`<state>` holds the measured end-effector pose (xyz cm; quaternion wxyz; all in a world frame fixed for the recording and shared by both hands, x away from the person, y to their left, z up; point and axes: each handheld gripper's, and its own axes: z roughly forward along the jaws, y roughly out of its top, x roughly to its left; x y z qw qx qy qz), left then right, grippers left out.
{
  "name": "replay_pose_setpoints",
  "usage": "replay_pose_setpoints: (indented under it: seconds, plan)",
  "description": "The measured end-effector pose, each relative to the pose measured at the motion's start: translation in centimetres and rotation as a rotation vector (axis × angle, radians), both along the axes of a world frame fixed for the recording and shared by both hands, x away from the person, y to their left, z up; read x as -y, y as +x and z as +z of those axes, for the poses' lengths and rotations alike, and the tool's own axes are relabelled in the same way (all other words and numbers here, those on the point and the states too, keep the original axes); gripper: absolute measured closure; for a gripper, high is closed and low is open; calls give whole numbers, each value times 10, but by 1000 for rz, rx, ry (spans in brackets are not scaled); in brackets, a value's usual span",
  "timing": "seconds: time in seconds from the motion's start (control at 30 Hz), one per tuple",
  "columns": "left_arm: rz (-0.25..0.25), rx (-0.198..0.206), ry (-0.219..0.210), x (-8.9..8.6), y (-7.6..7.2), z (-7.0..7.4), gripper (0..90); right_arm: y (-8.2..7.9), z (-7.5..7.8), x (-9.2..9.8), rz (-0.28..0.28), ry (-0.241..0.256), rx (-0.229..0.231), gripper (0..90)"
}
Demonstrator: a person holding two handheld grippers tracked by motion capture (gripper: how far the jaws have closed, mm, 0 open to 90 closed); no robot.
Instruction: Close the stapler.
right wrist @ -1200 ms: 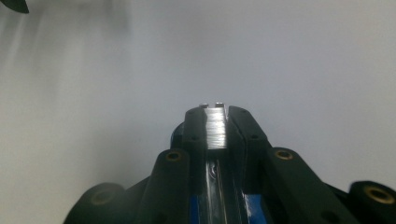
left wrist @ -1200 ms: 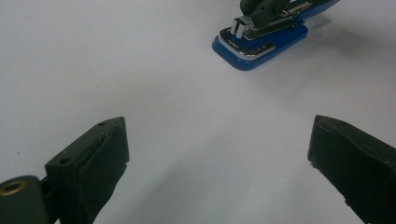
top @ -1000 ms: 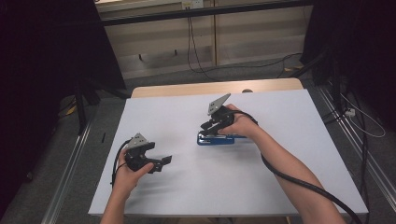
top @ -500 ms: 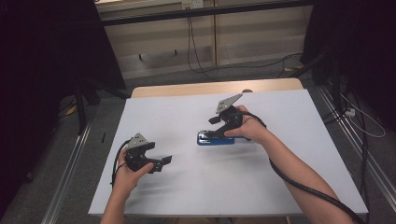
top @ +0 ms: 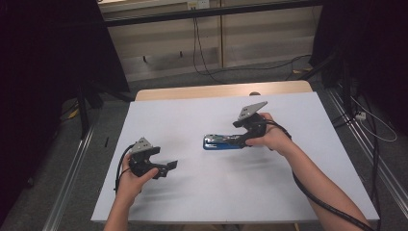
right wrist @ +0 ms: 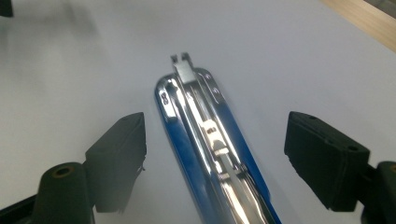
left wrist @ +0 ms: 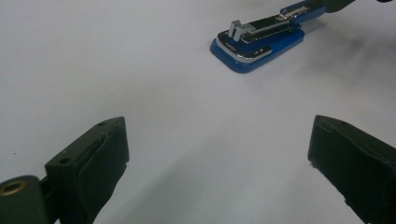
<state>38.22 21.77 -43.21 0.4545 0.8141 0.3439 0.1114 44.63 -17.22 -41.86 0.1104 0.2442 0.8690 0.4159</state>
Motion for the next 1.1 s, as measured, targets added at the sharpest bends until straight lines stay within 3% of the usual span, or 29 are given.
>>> replay_pose_setpoints:
  seconds: [0.5,0.67,0.83,1.1]
  plan:
    - [-14,-1,-8,9,3,-2,55,-32,-5,53,-135,22,38,221]
    - [-12,1,-11,11,4,-1,56,-39,-3,68,-170,7,53,229]
    - [-19,2,-7,14,5,-3,63,-46,-5,80,-209,33,63,277]
    - [-1,19,-8,15,6,-1,85,-58,-6,98,-275,55,65,455]
